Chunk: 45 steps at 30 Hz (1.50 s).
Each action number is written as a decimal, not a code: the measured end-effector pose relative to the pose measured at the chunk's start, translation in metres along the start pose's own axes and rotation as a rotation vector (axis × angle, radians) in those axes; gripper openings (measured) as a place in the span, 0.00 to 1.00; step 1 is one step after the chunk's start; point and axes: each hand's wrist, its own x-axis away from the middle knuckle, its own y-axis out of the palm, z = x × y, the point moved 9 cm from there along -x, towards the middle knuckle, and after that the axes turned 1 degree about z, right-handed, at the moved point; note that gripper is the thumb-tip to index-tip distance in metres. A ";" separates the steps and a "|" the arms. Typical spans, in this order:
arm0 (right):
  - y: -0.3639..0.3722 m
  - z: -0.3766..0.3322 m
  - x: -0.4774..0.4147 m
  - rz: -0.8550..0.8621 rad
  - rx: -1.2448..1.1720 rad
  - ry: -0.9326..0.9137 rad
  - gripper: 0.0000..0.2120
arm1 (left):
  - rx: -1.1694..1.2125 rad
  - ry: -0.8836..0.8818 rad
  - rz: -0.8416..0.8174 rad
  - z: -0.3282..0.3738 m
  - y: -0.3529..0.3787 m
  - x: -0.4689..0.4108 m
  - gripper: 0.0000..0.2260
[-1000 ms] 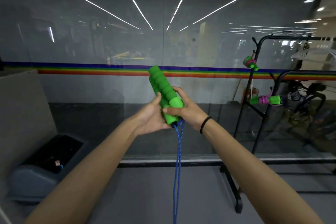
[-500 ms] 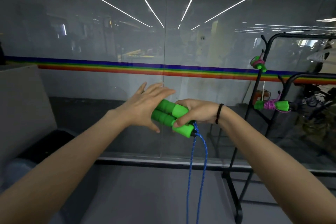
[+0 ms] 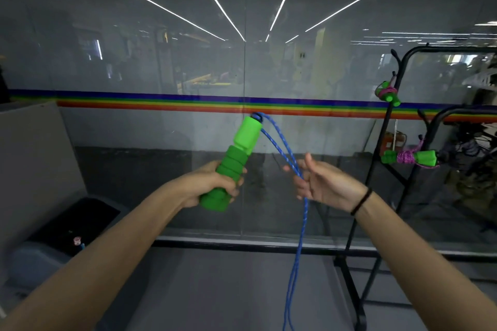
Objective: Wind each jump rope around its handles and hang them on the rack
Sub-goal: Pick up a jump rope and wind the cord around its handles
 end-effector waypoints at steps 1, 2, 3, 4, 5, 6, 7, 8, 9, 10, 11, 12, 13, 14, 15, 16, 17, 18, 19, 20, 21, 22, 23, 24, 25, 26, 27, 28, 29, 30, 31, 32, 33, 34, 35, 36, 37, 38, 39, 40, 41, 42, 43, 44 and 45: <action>-0.001 0.004 -0.001 0.040 -0.062 -0.041 0.27 | 0.150 -0.002 -0.054 -0.001 0.003 0.000 0.26; -0.003 0.009 -0.003 0.100 -0.103 -0.077 0.22 | 0.258 -0.002 -0.094 0.000 0.005 0.001 0.27; -0.005 0.015 -0.005 0.176 -0.114 -0.101 0.19 | 0.334 0.006 -0.124 0.003 0.007 0.001 0.28; -0.008 0.022 -0.006 0.262 -0.072 -0.121 0.16 | 0.386 0.014 -0.136 0.006 0.007 0.001 0.27; -0.008 0.026 -0.006 0.343 0.040 -0.141 0.13 | 0.414 0.021 -0.130 0.009 0.006 0.001 0.25; -0.006 0.028 -0.006 0.414 0.236 -0.164 0.12 | 0.418 0.025 -0.104 0.010 0.003 -0.001 0.23; 0.001 0.025 -0.006 0.454 0.502 -0.186 0.12 | 0.393 0.020 -0.066 0.011 -0.001 -0.002 0.20; 0.013 0.022 -0.006 0.454 0.813 -0.183 0.12 | 0.321 0.006 -0.010 0.009 -0.005 -0.004 0.16; 0.028 0.022 -0.009 0.406 1.104 -0.146 0.13 | 0.195 -0.003 0.064 0.007 -0.011 -0.006 0.12; 0.046 0.020 -0.011 0.339 1.352 -0.089 0.13 | 0.014 0.008 0.145 0.007 -0.017 -0.006 0.08; 0.064 0.016 -0.013 0.260 1.535 -0.034 0.14 | -0.222 0.044 0.223 0.011 -0.023 -0.007 0.06; 0.083 0.007 -0.013 0.177 1.653 -0.007 0.14 | -0.479 0.097 0.278 0.016 -0.026 -0.008 0.07; 0.100 -0.004 -0.014 0.099 1.725 -0.017 0.14 | -0.721 0.140 0.293 0.019 -0.023 -0.008 0.06; 0.115 -0.017 -0.014 0.026 1.768 -0.042 0.14 | -0.923 0.158 0.280 0.020 -0.019 -0.008 0.06; 0.126 -0.032 -0.015 -0.035 1.786 -0.075 0.14 | -1.078 0.151 0.240 0.016 -0.014 -0.007 0.10; 0.131 -0.044 -0.018 -0.082 1.793 -0.108 0.14 | -1.207 0.132 0.161 0.010 -0.007 -0.006 0.14; 0.131 -0.057 -0.022 -0.107 1.771 -0.139 0.14 | -1.318 0.126 0.064 0.005 0.002 -0.004 0.16; 0.125 -0.064 -0.027 -0.122 1.724 -0.152 0.13 | -1.405 0.147 -0.026 0.003 0.012 0.000 0.18; 0.118 -0.069 -0.032 -0.130 1.635 -0.165 0.12 | -1.456 0.191 -0.087 0.005 0.020 0.003 0.18; 0.105 -0.073 -0.036 -0.113 1.500 -0.167 0.11 | -1.480 0.259 -0.115 0.010 0.026 0.005 0.18; 0.089 -0.075 -0.039 -0.076 1.339 -0.167 0.11 | -1.483 0.330 -0.121 0.016 0.029 0.007 0.17; 0.073 -0.074 -0.041 -0.023 1.180 -0.153 0.11 | -1.442 0.385 -0.105 0.023 0.028 0.009 0.15; 0.058 -0.069 -0.041 0.021 1.025 -0.133 0.10 | -1.345 0.403 -0.086 0.026 0.023 0.009 0.13; 0.042 -0.059 -0.040 0.049 0.893 -0.117 0.09 | -1.213 0.412 -0.064 0.030 0.018 0.011 0.12; 0.030 -0.049 -0.040 0.070 0.802 -0.114 0.10 | -1.064 0.429 -0.039 0.034 0.014 0.011 0.13; 0.020 -0.038 -0.040 0.101 0.749 -0.114 0.14 | -0.920 0.453 -0.011 0.039 0.010 0.012 0.14; 0.013 -0.027 -0.040 0.130 0.708 -0.118 0.19 | -0.803 0.474 0.018 0.043 0.008 0.013 0.15; 0.006 -0.017 -0.040 0.157 0.645 -0.111 0.21 | -0.729 0.486 0.046 0.045 0.006 0.014 0.17; 0.005 -0.009 -0.037 0.170 0.571 -0.083 0.17 | -0.681 0.488 0.068 0.045 0.003 0.013 0.18; 0.003 -0.002 -0.035 0.162 0.508 -0.050 0.13 | -0.657 0.485 0.082 0.044 0.001 0.012 0.19; 0.002 0.003 -0.032 0.150 0.465 -0.014 0.11 | -0.661 0.483 0.089 0.041 -0.001 0.011 0.19; 0.001 0.009 -0.028 0.136 0.440 0.023 0.11 | -0.693 0.485 0.099 0.040 -0.005 0.010 0.20; 0.001 0.013 -0.023 0.111 0.461 0.044 0.10 | -0.759 0.479 0.110 0.038 -0.009 0.009 0.20; 0.000 0.017 -0.020 0.087 0.500 0.059 0.10 | -0.867 0.470 0.126 0.036 -0.012 0.008 0.20; 0.000 0.018 -0.017 0.068 0.545 0.081 0.10 | -1.001 0.466 0.147 0.036 -0.015 0.007 0.21; -0.002 0.018 -0.014 0.070 0.583 0.105 0.09 | -1.124 0.473 0.168 0.037 -0.017 0.006 0.23; -0.004 0.017 -0.012 0.073 0.600 0.127 0.08 | -1.203 0.482 0.176 0.038 -0.018 0.006 0.24; -0.003 0.016 -0.011 0.067 0.596 0.145 0.09 | -1.228 0.492 0.165 0.039 -0.018 0.006 0.24; -0.001 0.015 -0.011 0.051 0.575 0.162 0.11 | -1.208 0.491 0.138 0.037 -0.018 0.005 0.22; 0.001 0.016 -0.011 0.045 0.550 0.172 0.13 | -1.156 0.480 0.105 0.035 -0.020 0.004 0.21; 0.001 0.018 -0.012 0.042 0.519 0.167 0.15 | -1.095 0.466 0.079 0.034 -0.020 0.003 0.20; 0.001 0.021 -0.015 0.047 0.477 0.157 0.16 | -1.031 0.461 0.063 0.034 -0.020 0.002 0.19; -0.001 0.026 -0.018 0.062 0.429 0.141 0.16 | -0.950 0.464 0.055 0.034 -0.019 0.002 0.18; -0.001 0.031 -0.022 0.085 0.378 0.126 0.15 | -0.850 0.468 0.057 0.034 -0.018 0.000 0.17; 0.000 0.037 -0.026 0.110 0.335 0.121 0.14 | -0.739 0.466 0.075 0.034 -0.019 -0.002 0.14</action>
